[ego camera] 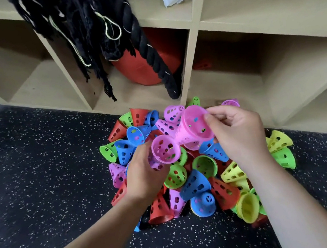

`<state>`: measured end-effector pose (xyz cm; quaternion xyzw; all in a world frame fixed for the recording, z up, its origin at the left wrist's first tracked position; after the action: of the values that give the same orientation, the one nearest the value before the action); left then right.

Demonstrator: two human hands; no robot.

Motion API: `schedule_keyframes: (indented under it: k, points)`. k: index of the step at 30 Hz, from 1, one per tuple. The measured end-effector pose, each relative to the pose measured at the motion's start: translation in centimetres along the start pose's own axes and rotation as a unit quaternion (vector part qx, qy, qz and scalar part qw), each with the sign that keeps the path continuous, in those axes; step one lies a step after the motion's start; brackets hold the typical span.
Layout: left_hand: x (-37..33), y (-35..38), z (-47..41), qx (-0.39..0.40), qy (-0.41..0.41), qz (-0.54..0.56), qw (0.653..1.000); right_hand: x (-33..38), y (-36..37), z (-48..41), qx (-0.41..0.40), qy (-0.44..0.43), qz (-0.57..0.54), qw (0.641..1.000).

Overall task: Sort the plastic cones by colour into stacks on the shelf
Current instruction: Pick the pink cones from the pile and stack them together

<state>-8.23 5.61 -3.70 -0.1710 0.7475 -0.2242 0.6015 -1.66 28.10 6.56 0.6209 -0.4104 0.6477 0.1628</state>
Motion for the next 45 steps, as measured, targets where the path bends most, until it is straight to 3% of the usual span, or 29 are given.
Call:
schedule_keyframes:
  k: [4,9,14,17,19,26,38,45]
  points:
    - [-1.3,0.5,1.0,0.011,0.009,0.032,0.999,-0.8,2.3,2.1,0.084,0.014,0.027,0.996]
    - [-0.9,-0.5,0.9,-0.015,-0.012,0.041,0.999,-4.7,0.3,1.7,-0.033,0.084,0.020,0.996]
    - [0.9,-1.7,-0.2,-0.033,-0.031,0.028,0.999,-6.0,1.9,0.2,-0.014,-0.039,0.214,0.976]
    - [1.7,-1.9,-1.0,-0.045,-0.034,0.022,0.998,-6.5,4.1,-1.1,-0.009,-0.121,0.313,0.942]
    - [2.0,-1.8,-1.5,-0.047,-0.033,0.020,0.998,-7.5,5.2,-1.9,-0.006,-0.126,0.378,0.917]
    - [2.3,-0.5,-2.6,-0.029,-0.024,0.014,0.999,-10.7,6.7,-3.9,0.034,0.003,0.500,0.866]
    - [2.3,0.3,-2.3,-0.026,-0.030,0.022,0.999,-13.0,6.6,-6.5,0.094,0.081,0.553,0.824]
    - [2.2,-0.1,-1.4,-0.034,-0.016,0.019,0.999,-14.5,7.2,-5.8,0.163,0.186,0.530,0.811]
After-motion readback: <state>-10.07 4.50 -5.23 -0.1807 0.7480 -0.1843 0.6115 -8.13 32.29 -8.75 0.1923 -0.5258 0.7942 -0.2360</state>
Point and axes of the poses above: each hand's wrist, its own z-axis away from the middle knuckle, its own y-axis out of the palm, x = y × z, the point moved 9 cm from there along -z, towards the middle knuckle, and after that the axes turned 11 degrees about -x, right-handed, at the moved point
